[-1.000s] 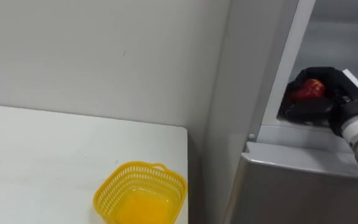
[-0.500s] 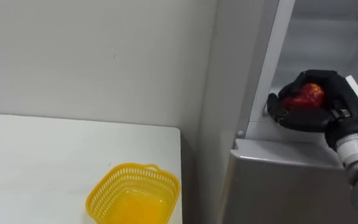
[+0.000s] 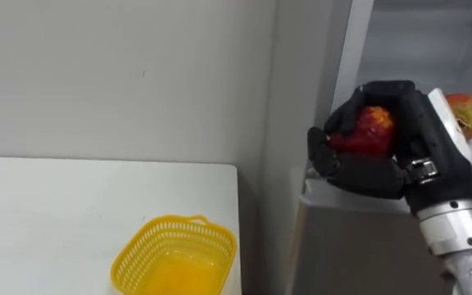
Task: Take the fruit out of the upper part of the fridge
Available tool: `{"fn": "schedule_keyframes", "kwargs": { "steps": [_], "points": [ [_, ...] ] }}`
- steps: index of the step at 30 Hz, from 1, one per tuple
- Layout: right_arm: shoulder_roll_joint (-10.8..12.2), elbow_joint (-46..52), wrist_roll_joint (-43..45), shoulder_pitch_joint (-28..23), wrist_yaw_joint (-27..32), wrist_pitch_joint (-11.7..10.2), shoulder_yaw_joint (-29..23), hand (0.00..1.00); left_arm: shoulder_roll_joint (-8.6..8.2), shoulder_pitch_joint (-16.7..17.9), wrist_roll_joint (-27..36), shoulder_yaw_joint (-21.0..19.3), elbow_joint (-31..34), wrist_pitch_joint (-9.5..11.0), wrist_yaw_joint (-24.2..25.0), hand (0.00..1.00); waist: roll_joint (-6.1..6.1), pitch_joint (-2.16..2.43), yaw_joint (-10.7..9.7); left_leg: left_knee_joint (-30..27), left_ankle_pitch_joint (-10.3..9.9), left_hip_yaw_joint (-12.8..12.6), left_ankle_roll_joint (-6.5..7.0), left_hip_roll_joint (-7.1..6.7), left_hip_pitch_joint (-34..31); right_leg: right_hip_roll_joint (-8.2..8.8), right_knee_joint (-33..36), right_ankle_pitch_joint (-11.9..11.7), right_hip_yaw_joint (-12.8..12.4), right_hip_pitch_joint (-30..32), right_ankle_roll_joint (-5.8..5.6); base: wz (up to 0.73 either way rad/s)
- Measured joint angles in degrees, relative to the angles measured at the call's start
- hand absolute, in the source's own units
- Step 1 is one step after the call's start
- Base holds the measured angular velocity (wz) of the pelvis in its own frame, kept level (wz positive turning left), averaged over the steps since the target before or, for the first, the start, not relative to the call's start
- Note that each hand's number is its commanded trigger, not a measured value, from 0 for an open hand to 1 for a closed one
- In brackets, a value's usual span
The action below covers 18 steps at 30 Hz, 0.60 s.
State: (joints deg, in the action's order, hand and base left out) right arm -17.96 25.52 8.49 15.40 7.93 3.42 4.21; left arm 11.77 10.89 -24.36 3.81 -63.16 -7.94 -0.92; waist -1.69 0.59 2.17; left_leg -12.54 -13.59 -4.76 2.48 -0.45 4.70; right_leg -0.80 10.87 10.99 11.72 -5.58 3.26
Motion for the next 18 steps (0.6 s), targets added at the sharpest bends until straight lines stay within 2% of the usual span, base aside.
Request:
{"fn": "schedule_keyframes", "kwargs": {
  "steps": [1,3,5,7,10,12,14,18],
  "points": [
    [0.2,1.0,1.7,-0.1,0.6,-0.9,1.1,1.0,0.02,0.0,0.0,0.9,0.0,0.0,0.0,0.0,0.05,-0.03,-0.2,0.1,0.0,0.0,0.0,0.01,0.0,-0.01,0.0,0.0,0.0,0.0,0.0,0.0],
    [0.7,2.7,3.1,-1.0,0.8,-1.3,2.3,1.0,0.0,-0.3,0.1,2.2,0.0,0.1,0.1,0.0,0.12,-0.04,-0.2,0.5,0.0,0.0,0.0,0.03,0.1,-0.06,0.0,0.0,-0.1,0.0,0.0,0.0],
    [0.6,4.6,3.6,-1.2,0.7,-1.5,4.5,1.0,-0.02,-1.3,0.1,3.1,-0.9,1.2,0.6,0.0,0.04,-0.02,0.0,0.7,0.0,0.0,-0.04,0.03,0.1,-0.12,0.1,0.0,-0.3,0.2,0.05,-0.05],
    [0.5,5.9,4.2,-1.1,0.7,-2.7,6.0,1.0,-0.01,-2.0,0.1,3.4,-1.2,1.7,1.3,0.0,-0.05,-0.03,0.2,0.9,0.1,-0.3,-0.12,0.11,0.0,-0.14,0.8,0.0,-0.6,0.8,0.06,-0.09],
    [0.4,6.8,8.7,-1.1,0.7,-4.4,8.8,1.0,0.04,-3.0,0.1,3.4,-1.3,2.2,2.3,0.0,-0.37,-0.09,1.3,0.9,0.1,-0.7,-0.13,0.2,0.0,-0.23,0.8,0.0,-0.9,0.8,0.06,-0.05],
    [0.5,6.7,13.0,-1.1,0.6,-4.6,11.2,1.0,0.26,-4.0,0.1,3.9,-1.3,2.3,2.6,0.0,-0.9,-0.22,2.2,0.9,0.1,-0.7,-0.16,0.21,0.0,-0.24,0.8,0.0,-0.9,0.8,0.06,0.0],
    [0.5,6.7,13.7,-1.1,0.5,-4.6,12.7,1.0,0.44,-4.5,0.1,4.2,-1.3,2.5,2.6,0.0,-1.54,-0.4,3.0,0.9,0.1,-0.7,-0.16,0.2,0.0,-0.24,0.7,0.0,-0.9,0.8,0.06,0.0],
    [0.9,6.7,15.2,-0.9,-1.1,-4.6,14.7,1.0,0.55,-4.7,0.1,4.2,-1.9,2.8,2.7,0.0,-2.53,-0.41,4.7,1.0,0.1,-0.4,-0.15,0.15,0.0,-0.2,0.7,0.0,-0.6,0.7,0.06,0.03]
  ]
}}
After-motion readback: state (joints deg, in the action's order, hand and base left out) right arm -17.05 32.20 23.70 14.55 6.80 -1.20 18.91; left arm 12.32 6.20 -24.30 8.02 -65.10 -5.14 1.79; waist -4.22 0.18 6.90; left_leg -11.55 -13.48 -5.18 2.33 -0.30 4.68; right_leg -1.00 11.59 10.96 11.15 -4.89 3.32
